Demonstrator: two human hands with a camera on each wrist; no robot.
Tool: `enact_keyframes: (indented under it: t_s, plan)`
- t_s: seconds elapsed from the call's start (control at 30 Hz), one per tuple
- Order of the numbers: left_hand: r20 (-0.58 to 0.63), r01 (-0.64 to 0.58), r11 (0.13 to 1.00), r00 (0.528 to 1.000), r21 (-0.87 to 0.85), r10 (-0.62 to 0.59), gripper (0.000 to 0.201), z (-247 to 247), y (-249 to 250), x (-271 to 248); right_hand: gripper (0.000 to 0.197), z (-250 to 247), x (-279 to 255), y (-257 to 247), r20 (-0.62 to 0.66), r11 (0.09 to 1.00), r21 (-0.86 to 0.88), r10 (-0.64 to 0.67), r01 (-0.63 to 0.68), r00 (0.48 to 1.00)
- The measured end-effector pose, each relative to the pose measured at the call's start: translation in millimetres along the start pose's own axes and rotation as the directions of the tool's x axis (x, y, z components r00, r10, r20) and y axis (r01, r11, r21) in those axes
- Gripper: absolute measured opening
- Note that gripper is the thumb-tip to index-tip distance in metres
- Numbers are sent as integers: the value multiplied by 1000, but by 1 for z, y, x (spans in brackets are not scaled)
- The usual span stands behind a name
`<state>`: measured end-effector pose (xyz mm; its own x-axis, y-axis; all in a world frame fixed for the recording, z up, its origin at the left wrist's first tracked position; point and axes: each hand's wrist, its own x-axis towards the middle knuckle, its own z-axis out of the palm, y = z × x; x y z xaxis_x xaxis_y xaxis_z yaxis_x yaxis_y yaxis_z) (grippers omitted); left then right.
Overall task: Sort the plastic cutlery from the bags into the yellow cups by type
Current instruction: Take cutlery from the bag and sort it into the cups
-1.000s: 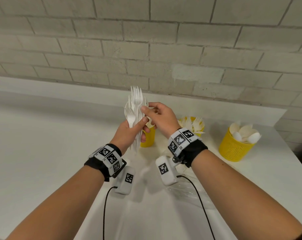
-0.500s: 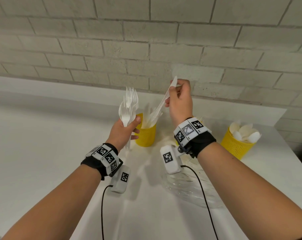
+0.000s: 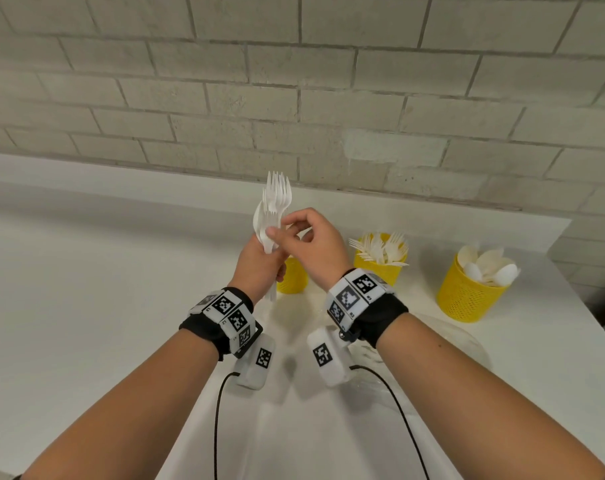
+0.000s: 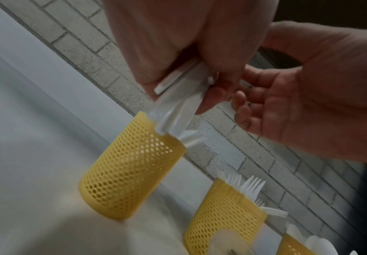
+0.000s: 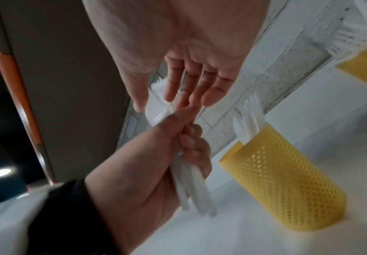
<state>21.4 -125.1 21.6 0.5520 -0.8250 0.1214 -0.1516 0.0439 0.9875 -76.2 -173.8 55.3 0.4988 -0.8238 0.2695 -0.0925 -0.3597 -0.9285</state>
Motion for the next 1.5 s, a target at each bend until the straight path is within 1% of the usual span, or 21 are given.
enact_keyframes:
  t_s: [0.03, 0.13, 0.2, 0.3, 0.33, 0.4, 0.5, 0.57, 0.63, 0.77, 0.8, 0.9, 0.97, 1.07, 1.17, 1.23, 1.27, 1.3, 1.37, 1.43, 1.5]
  plan:
    - [3, -9, 1000, 1000, 7, 9, 18, 3, 1, 0, 26, 2, -3, 1, 17, 1000, 13, 0, 0, 1000]
    - [14, -23, 999, 1000, 28, 23, 28, 8, 5, -3, 23, 2, -6, 2, -5, 999, 48, 13, -13, 1000]
    - [12, -32, 998, 999, 50, 31, 36, 10, 6, -6, 24, -1, -5, 3, -10, 999, 29, 17, -17, 1000]
    - [27, -74, 996, 997, 54, 73, 42, 12, 8, -8, 23, -3, -5, 3, -7, 1000, -8, -27, 27, 1000]
    - [43, -95, 994, 995, 51, 93, 42, 13, 9, -9, 19, -3, -4, 4, -14, 1000, -12, -28, 27, 1000]
    - [63, -114, 991, 992, 67, 110, 40, 11, 9, -9, 11, -5, -1, 5, -33, 1000, 2, 18, -18, 999]
    - [64, -57, 998, 996, 40, 55, 35, 6, 5, -6, 19, -9, 4, 7, -22, 995, 53, 89, -88, 996]
    - [91, -52, 998, 995, 21, 50, 32, 4, 4, -6, 15, -13, 5, 6, 5, 991, 86, 105, -105, 994]
    - [122, -69, 997, 990, 32, 65, 30, 4, 5, -7, 11, -16, 5, 2, -1, 989, 98, 108, -108, 994]
    - [103, -46, 996, 994, 80, 38, 39, 6, 6, -5, 9, -23, 8, -5, -81, 975, 203, 110, -92, 991]
    - [104, -49, 996, 994, 79, 41, 38, 6, 6, -5, 8, -25, 9, -7, -106, 971, 223, 107, -81, 989]
    - [149, -71, 997, 987, 25, 67, 24, 11, 9, -5, 11, -38, 10, -11, -194, 967, 254, 81, -30, 978]
    - [147, -41, 999, 988, -13, 43, 15, 11, 8, -4, 11, -44, 12, -12, -260, 952, 305, 68, 15, 963]
    - [167, -2, 999, 986, -47, 10, 10, 10, 3, -3, 11, -53, 14, -18, -335, 914, 394, 44, 97, 941]
    - [174, 6, 998, 985, -58, 4, 20, 8, 1, -2, 12, -58, 12, -26, -402, 917, 368, 5, 157, 916]
    - [170, -2, 999, 985, -44, 9, 22, 8, 0, -1, 14, -59, 10, -26, -444, 934, 333, 31, 132, 895]
    - [167, -10, 1000, 986, -29, 15, 20, 9, 1, -1, 18, -58, 9, -24, -432, 938, 334, 64, 93, 899]
    - [164, -21, 1000, 986, -13, 23, 17, 10, 1, -2, 25, -56, 8, -22, -384, 936, 351, 107, 38, 917]
    - [168, -50, 999, 985, 8, 48, 15, 15, 4, -4, 40, -51, 3, -17, -223, 926, 369, 167, -75, 960]
    - [194, -91, 996, 977, 16, 86, 12, 22, 7, -8, 40, -46, -4, -14, -88, 929, 352, 154, -114, 984]
    - [226, -121, 993, 967, 2, 117, 7, 28, 9, -13, 32, -47, -5, -11, -60, 925, 369, 126, -95, 990]
